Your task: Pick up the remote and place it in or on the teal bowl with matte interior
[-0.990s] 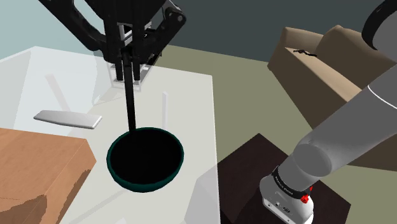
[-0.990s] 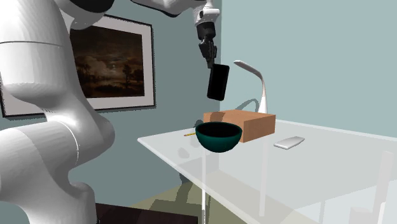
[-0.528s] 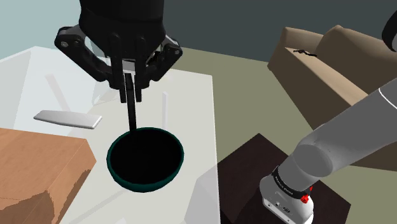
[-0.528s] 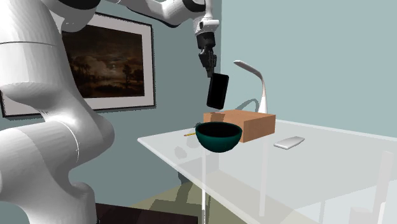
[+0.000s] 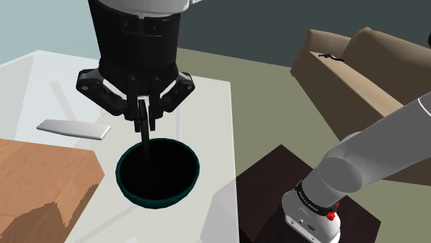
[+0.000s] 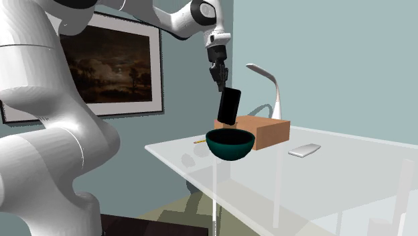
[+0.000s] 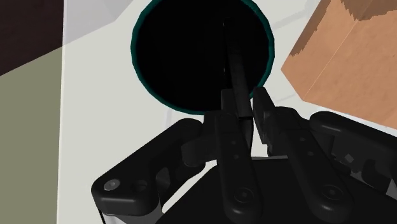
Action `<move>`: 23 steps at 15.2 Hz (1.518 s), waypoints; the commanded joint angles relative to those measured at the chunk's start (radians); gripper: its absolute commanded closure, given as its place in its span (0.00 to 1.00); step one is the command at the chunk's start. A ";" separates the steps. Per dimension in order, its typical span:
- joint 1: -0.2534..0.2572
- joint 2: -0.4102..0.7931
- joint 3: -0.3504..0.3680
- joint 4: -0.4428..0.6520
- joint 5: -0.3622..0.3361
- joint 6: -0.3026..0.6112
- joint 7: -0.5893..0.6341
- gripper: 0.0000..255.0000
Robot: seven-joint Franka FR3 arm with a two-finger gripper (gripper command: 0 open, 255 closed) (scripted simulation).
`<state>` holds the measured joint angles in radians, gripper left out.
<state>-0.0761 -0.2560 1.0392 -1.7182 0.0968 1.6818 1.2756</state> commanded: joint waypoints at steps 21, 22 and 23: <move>0.015 -0.028 -0.011 -0.086 0.023 0.069 -0.008 0.00; 0.013 -0.025 -0.011 -0.051 0.020 0.035 -0.006 0.00; 0.010 -0.019 -0.010 -0.013 0.015 0.001 -0.002 0.00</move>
<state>-0.0687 -0.2689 1.0378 -1.7547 0.1081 1.7120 1.2768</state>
